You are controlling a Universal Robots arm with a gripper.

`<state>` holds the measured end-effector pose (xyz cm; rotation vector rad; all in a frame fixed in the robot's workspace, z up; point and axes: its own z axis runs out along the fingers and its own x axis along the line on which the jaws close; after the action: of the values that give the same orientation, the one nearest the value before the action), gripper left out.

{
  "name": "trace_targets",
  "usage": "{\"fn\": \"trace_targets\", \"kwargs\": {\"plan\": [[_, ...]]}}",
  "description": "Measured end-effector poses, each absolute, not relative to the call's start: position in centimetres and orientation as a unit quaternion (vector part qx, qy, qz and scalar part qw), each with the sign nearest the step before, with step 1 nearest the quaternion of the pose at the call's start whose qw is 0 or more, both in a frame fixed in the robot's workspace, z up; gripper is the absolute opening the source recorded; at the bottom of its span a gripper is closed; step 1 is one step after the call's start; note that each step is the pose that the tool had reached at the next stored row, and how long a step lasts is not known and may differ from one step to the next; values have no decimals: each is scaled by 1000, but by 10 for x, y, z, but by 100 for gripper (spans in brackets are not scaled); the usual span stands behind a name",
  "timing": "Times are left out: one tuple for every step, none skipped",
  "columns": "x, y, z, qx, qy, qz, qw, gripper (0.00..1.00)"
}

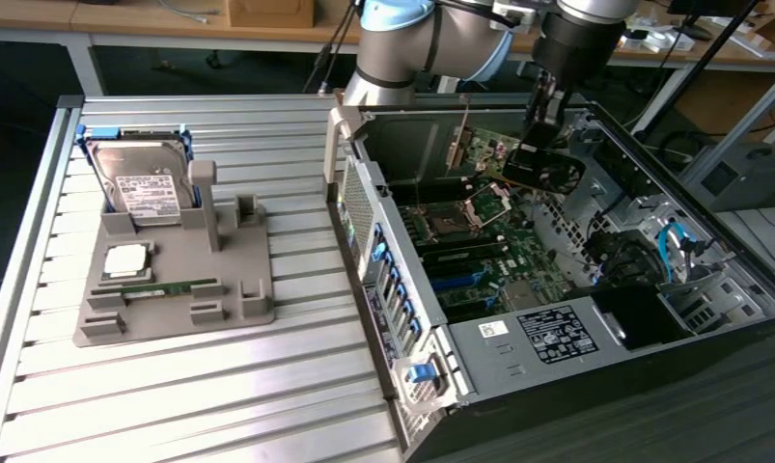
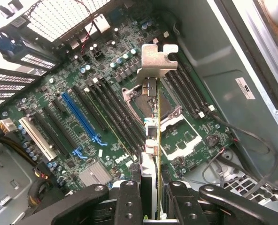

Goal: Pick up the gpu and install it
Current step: 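Insert the gpu into the slot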

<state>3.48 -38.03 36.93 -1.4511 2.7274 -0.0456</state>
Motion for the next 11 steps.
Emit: {"fn": "trace_targets", "kwargs": {"plan": [[35, -380, 369, -472, 881, -15, 26, 27], [35, -380, 369, -473, 880, -15, 26, 27], [35, -380, 369, -475, 880, -15, 26, 27], [35, -380, 369, -476, 879, -15, 26, 27], [35, -380, 369, -478, 878, -15, 26, 27], [35, -380, 369, -480, 877, -14, 26, 27], [35, -380, 369, -482, 876, -14, 26, 27], [35, -380, 369, -485, 874, -14, 26, 27], [35, -380, 369, -486, 873, -14, 26, 27], [35, -380, 369, -488, 872, -14, 26, 27], [35, -380, 369, -490, 871, -14, 26, 27]]}}
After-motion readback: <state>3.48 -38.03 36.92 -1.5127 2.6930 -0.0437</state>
